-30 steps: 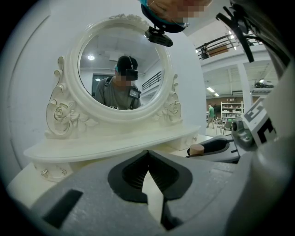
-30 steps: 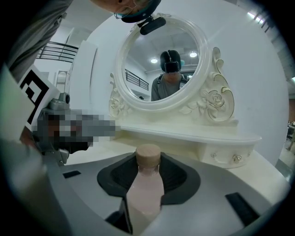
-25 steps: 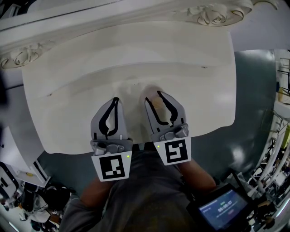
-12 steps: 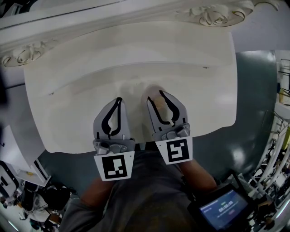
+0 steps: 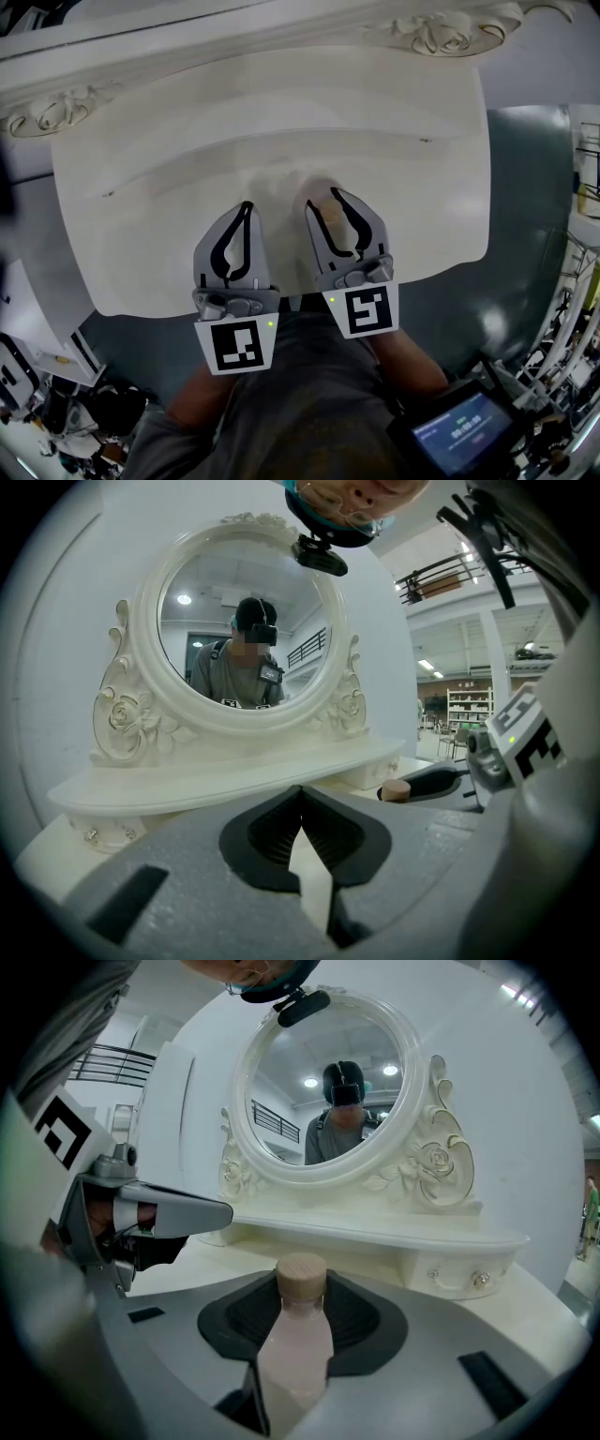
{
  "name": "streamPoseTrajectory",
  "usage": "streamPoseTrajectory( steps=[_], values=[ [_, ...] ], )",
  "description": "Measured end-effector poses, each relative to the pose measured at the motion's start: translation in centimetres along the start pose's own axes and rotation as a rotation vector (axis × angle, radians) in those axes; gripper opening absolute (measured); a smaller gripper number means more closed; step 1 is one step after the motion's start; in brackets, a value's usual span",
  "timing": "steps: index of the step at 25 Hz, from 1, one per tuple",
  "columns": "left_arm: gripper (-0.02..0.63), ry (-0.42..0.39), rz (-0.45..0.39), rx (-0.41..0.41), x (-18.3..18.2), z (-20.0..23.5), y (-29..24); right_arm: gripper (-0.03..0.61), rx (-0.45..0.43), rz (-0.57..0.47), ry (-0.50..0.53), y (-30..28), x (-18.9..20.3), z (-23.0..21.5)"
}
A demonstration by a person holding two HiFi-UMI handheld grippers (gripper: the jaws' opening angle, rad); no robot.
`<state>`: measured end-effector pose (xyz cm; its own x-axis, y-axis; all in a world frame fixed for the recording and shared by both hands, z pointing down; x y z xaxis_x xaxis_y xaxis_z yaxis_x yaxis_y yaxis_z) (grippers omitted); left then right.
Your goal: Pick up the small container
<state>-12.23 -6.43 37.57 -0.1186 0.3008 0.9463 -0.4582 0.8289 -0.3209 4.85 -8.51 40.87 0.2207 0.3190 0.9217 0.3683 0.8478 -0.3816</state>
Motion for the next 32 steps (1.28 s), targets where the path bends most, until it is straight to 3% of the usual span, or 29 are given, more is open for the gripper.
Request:
streamPoseTrajectory(
  steps=[32],
  values=[
    [0.011, -0.022, -0.033, -0.001, -1.0, -0.6, 1.0, 0.14, 0.012, -0.042, -0.01, 1.3, -1.6, -0.3]
  ],
)
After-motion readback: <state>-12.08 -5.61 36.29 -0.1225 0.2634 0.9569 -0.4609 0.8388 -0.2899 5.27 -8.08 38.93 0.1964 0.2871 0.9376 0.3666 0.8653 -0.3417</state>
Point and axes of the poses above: the fingertips, and each gripper's own axes: y backward along the fingers, z to its left, x out of its underside, the point moved 10 cm from there along y, backward along the fingers, and after that the axes turned 11 degrees about x, right-handed, at the moved point
